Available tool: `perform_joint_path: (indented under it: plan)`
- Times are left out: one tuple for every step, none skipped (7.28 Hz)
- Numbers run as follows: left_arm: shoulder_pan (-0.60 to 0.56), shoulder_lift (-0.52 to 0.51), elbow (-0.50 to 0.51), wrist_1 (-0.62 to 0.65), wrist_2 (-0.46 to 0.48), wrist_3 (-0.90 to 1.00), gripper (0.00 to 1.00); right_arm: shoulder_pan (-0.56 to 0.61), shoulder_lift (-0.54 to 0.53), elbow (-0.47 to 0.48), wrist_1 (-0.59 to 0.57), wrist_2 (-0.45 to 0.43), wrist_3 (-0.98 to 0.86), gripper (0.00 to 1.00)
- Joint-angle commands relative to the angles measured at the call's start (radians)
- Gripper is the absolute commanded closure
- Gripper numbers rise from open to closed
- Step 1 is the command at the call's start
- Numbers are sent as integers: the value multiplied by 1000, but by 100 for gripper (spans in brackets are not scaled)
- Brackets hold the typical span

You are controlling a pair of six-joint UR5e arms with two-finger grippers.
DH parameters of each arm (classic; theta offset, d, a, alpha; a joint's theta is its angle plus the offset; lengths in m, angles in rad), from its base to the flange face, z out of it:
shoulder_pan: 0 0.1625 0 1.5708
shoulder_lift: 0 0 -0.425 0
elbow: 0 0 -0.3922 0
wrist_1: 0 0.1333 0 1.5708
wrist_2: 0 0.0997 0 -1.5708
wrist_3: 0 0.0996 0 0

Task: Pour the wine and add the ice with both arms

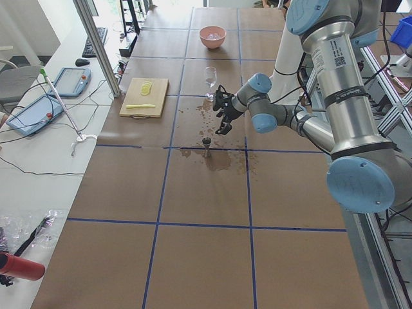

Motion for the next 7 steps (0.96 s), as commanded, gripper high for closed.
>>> perform_joint_path:
  plan:
    - [168, -7, 69, 26, 251, -127, 6, -33, 14, 46, -14, 6, 30, 0]
    - [193, -45, 147, 27, 337, -147, 6, -71, 17, 81, -13, 7, 155, 0]
    - [204, -67, 205, 27, 402, -165, 6, -100, 23, 133, -14, 7, 258, 0]
    - [210, -71, 228, 27, 427, -185, 6, -117, 23, 176, -23, 7, 329, 0]
    - [222, -77, 244, 27, 483, -211, 6, -167, 23, 215, -28, -5, 404, 0]
    - [234, -97, 288, 27, 543, -240, 6, -216, 26, 246, -26, -10, 487, 0]
    - [234, -138, 337, 27, 594, -242, 6, -255, 26, 282, -26, -19, 562, 0]
